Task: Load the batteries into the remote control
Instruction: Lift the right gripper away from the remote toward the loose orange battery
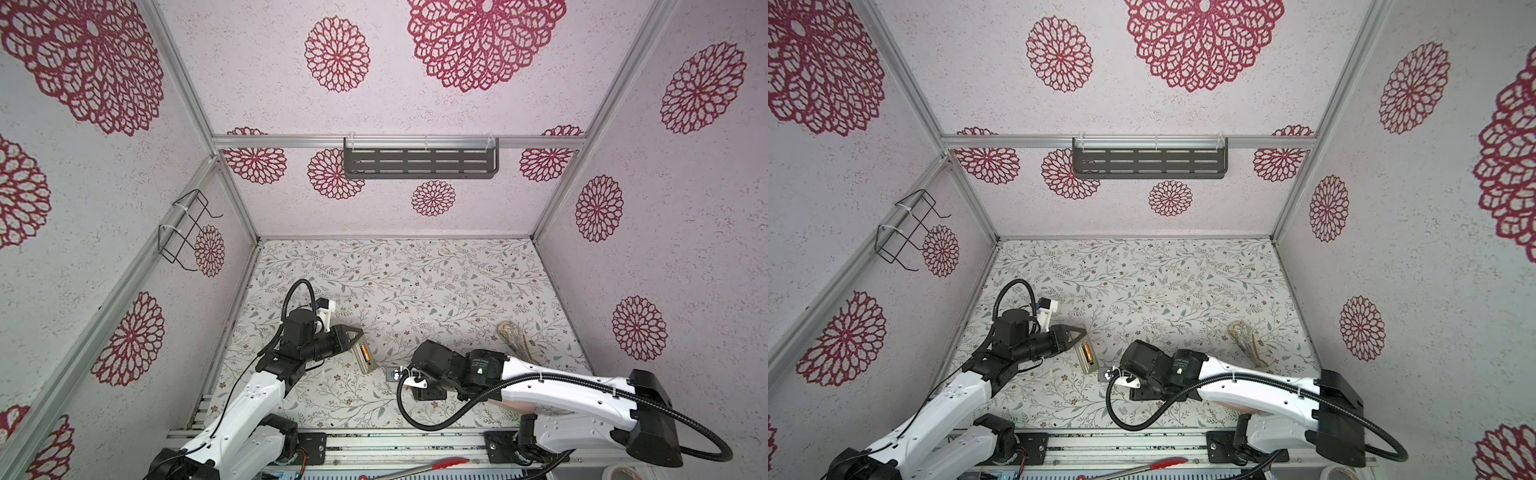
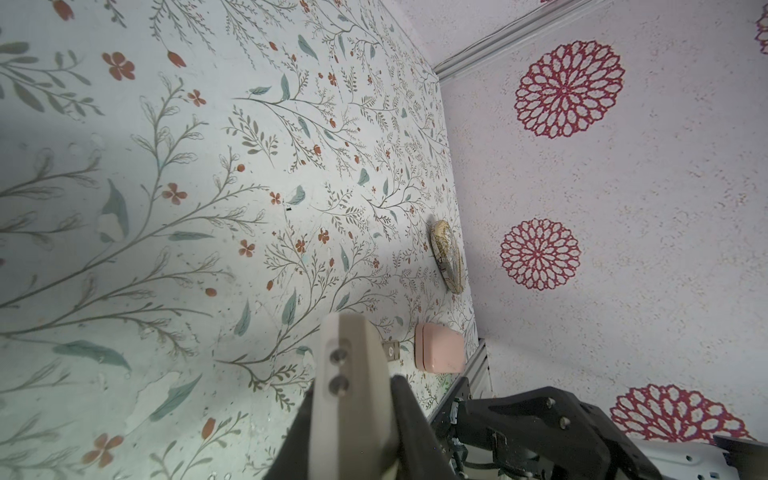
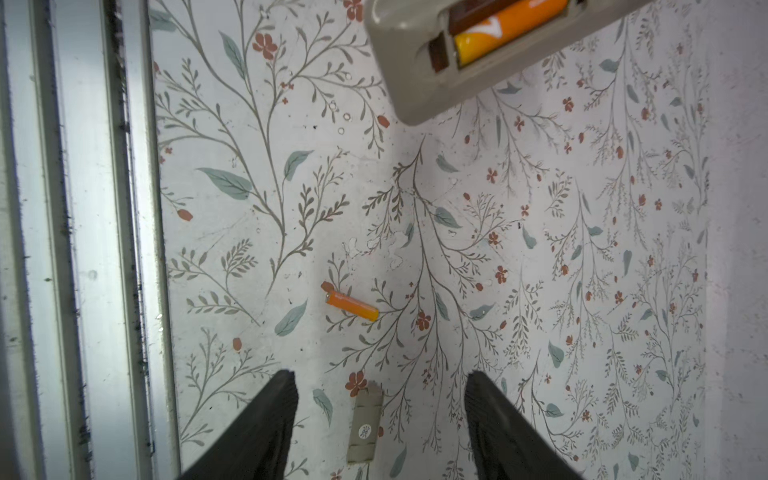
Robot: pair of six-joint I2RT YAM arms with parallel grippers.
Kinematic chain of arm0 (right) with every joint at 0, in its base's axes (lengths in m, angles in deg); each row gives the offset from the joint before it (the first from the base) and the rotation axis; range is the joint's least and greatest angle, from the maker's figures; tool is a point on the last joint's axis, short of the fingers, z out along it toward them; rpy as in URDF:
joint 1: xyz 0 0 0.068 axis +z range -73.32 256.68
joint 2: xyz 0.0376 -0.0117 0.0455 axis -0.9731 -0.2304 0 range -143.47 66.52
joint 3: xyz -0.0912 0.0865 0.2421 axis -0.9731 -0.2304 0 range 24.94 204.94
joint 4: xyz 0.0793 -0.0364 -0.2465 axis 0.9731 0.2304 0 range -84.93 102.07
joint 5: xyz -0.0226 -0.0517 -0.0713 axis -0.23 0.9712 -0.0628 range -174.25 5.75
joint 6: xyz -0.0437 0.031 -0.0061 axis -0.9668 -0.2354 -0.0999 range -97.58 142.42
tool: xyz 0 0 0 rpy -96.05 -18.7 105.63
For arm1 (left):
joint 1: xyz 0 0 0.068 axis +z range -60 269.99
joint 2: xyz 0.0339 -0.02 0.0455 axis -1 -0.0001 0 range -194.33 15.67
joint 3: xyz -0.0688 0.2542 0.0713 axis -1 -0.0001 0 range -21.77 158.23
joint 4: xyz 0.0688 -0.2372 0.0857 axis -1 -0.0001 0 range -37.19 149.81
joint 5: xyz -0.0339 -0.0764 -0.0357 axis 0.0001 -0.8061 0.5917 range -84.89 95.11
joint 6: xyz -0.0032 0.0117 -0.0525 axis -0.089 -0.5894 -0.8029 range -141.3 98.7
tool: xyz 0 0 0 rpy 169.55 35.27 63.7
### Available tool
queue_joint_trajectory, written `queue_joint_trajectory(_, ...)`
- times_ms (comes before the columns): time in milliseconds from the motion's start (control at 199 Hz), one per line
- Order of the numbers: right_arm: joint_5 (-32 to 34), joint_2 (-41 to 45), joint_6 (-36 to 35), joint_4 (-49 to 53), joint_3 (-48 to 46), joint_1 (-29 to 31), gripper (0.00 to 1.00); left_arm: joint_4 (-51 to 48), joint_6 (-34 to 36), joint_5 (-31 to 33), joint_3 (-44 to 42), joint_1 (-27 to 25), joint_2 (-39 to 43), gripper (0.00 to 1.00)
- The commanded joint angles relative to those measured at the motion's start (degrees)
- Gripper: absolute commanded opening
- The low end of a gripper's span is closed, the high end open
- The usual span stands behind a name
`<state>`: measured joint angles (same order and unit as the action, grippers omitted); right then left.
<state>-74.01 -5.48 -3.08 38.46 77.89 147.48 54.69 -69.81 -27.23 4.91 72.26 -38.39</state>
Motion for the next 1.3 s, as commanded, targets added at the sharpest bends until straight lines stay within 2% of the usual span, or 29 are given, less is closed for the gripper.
queue_joint_trajectory(0, -0.8, -1.4, -1.1, 1.3, -0.2, -0.4, 0.68, 3.5, -1.7, -1.3, 0.0, 0.9, 0.8, 0.00)
queue_joint_trajectory(95, 0.4, -2.9, 1.2, -0.3, 0.2, -1.0, 0.67, 3.1, -1.7, -0.8, -0.1, 1.6, 2.0, 0.00)
queue_joint_trajectory(161, -0.9, -3.9, 5.5, -2.2, 1.0, -1.2, 0.66, 1.8, -1.0, 0.4, -0.2, 1.8, 2.8, 0.00)
queue_joint_trajectory(231, -0.6, -5.4, 13.6, -3.7, 2.5, -4.6, 0.65, -0.1, 0.1, 2.2, -0.2, 1.8, 4.0, 0.00)
queue_joint_trajectory(411, 1.5, -8.1, 36.8, 0.4, 8.1, -6.4, 0.64, -2.7, 1.8, 6.3, -0.2, 1.9, 6.1, 0.00)
queue_joint_trajectory(517, 0.1, -8.1, 51.5, 2.4, 9.8, -7.8, 0.61, -2.3, 2.1, 6.9, -0.1, 1.9, 5.4, 0.00)
queue_joint_trajectory(632, -0.5, -9.2, 63.5, 5.8, 11.4, -7.7, 0.56, -1.1, 2.2, 7.2, -0.4, 2.0, 5.7, 0.00)
queue_joint_trajectory(747, -1.7, -9.0, 72.3, 6.7, 10.4, -7.1, 0.51, -0.9, 2.2, 7.5, -0.9, 2.1, 6.9, 0.00)
queue_joint_trajectory(853, -3.4, -8.3, 79.0, 4.8, 8.2, -6.3, 0.51, 0.3, 2.0, 7.6, -1.4, 2.3, 7.9, 0.00)
queue_joint_trajectory(1073, -1.5, -10.3, 89.0, 5.8, 7.0, -3.5, 0.51, 2.6, 1.2, 6.8, -2.5, 2.5, 10.0, 0.00)
queue_joint_trajectory(1299, -0.9, -12.5, 92.7, 4.6, 4.8, -2.8, 0.49, 2.9, 1.0, 6.5, -3.1, 2.7, 12.6, 0.00)
